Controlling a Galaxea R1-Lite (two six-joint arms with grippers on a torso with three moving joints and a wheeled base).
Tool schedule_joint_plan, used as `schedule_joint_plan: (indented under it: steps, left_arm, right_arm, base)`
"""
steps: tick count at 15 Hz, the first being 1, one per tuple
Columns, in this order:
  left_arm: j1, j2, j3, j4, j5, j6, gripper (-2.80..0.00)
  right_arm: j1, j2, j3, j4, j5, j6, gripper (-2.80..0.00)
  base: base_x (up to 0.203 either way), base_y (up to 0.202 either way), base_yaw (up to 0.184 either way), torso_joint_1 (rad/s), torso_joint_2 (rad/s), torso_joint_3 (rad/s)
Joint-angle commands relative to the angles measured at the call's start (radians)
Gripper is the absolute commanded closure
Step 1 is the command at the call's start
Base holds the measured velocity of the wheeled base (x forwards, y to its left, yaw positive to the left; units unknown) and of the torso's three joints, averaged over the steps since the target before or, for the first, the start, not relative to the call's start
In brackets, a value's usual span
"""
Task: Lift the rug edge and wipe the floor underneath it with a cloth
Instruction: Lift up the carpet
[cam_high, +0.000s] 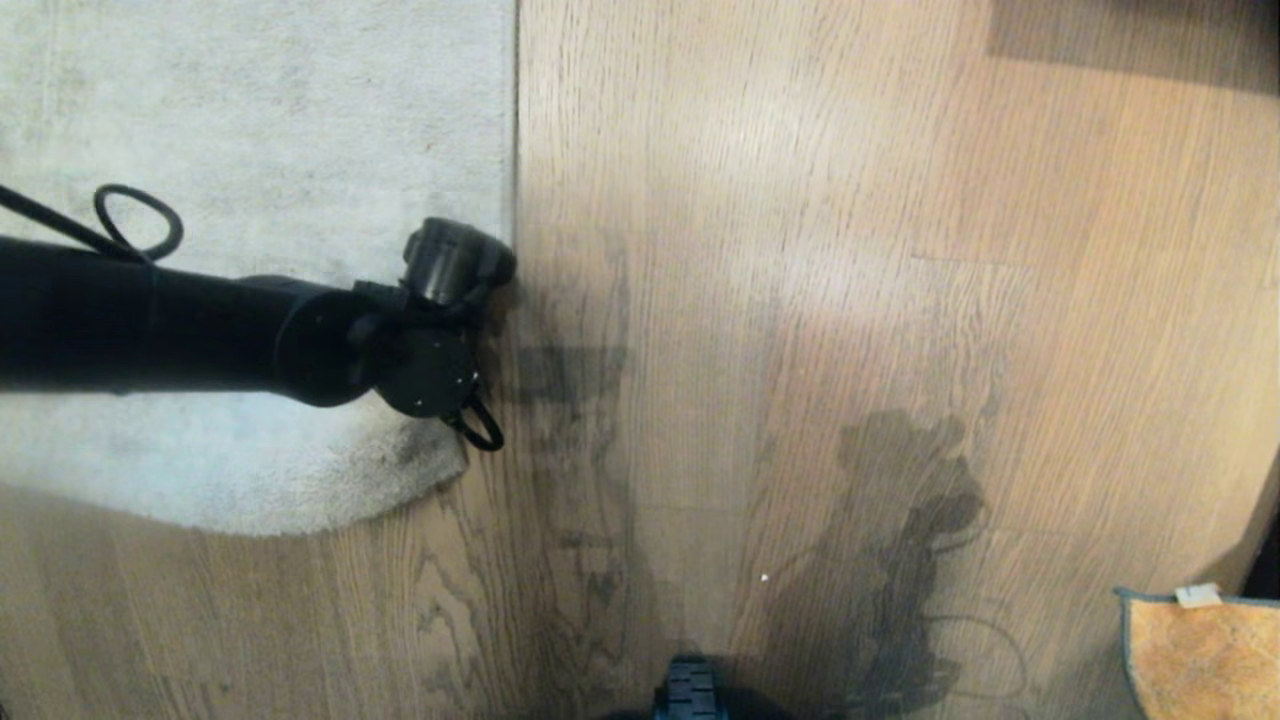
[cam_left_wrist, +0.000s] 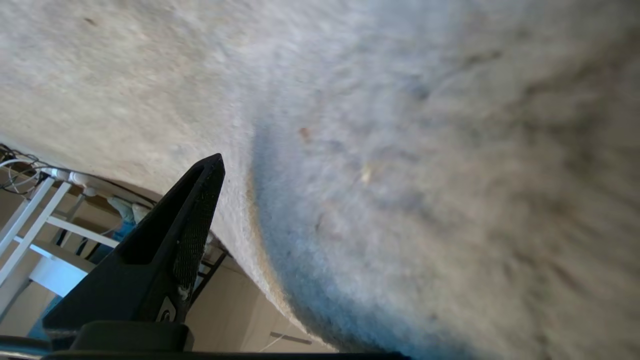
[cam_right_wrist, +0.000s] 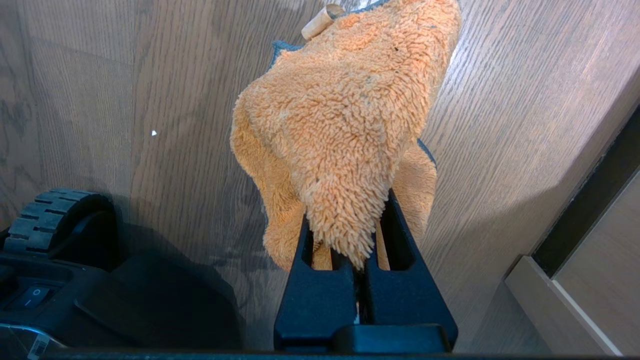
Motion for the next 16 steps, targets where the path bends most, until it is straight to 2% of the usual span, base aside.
schedule_joint_plan:
  steps: [1,12,16]
  left_arm:
    - [-0.001,-0.013,-0.017,-0.001,0.003,0.002,-2.80]
    - [-0.005,-0.017,-0.146,0.001,0.006,0.042,-2.80]
    - [-0.021,-0.020,-0.103,0.002,0.006,0.037,-2.80]
  right_arm:
    - [0.000,0.001,0.000,0.000,0.001,-0.001,0.00]
    - [0.000,0.001,0.000,0.000,0.001,-0.001,0.00]
    - [0.000,0.001,0.000,0.000,0.001,-0.001,0.00]
  base:
    - [0.000,0.000,0.000,0.000,0.00,0.000]
    - [0.000,0.000,0.000,0.000,0.00,0.000]
    - [0.000,0.000,0.000,0.000,0.00,0.000]
